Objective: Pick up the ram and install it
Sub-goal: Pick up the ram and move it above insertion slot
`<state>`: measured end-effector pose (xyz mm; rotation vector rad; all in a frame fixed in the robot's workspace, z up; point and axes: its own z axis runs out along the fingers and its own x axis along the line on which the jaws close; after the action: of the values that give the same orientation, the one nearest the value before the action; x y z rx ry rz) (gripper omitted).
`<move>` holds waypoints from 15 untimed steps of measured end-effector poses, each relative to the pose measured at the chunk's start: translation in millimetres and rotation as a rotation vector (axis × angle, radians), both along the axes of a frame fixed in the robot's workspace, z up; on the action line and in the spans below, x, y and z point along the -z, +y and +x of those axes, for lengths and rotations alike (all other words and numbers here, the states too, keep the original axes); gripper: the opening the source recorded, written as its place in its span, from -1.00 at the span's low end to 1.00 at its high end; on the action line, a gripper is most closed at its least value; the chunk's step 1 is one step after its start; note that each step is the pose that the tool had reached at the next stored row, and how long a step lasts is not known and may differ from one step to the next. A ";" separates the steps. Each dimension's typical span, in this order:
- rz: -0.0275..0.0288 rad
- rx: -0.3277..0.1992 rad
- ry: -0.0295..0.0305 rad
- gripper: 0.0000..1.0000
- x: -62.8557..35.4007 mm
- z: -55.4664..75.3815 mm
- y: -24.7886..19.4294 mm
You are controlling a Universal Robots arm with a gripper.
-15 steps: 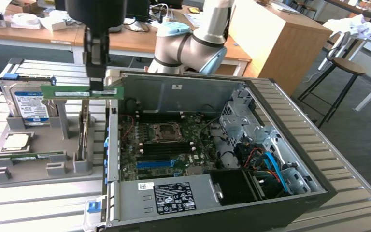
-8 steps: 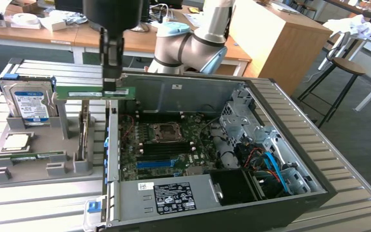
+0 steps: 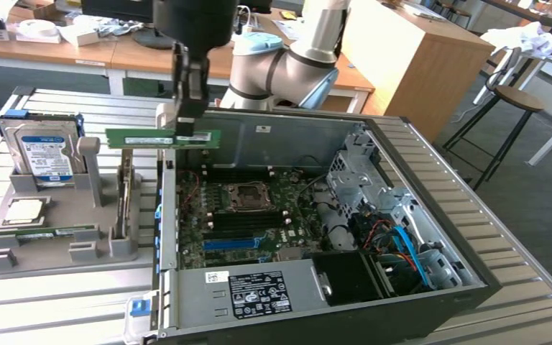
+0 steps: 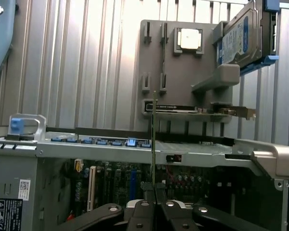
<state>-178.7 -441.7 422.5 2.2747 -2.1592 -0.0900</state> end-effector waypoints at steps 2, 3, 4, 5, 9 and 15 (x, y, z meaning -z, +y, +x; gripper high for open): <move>0.0001 0.000 -0.0001 -0.77 0.1 6.2 0.1; 0.0000 0.000 -0.0001 -0.77 0.0 9.3 0.1; 0.0000 0.000 0.0000 -0.77 0.0 12.5 0.2; 0.0001 0.000 -0.0001 -0.77 0.1 15.6 0.2; 0.0000 0.000 -0.0001 -0.77 0.0 28.3 0.4; 0.0001 0.000 -0.0001 -0.77 0.0 46.7 0.7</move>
<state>-132.1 -441.0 422.5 2.2748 -2.1592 -0.0900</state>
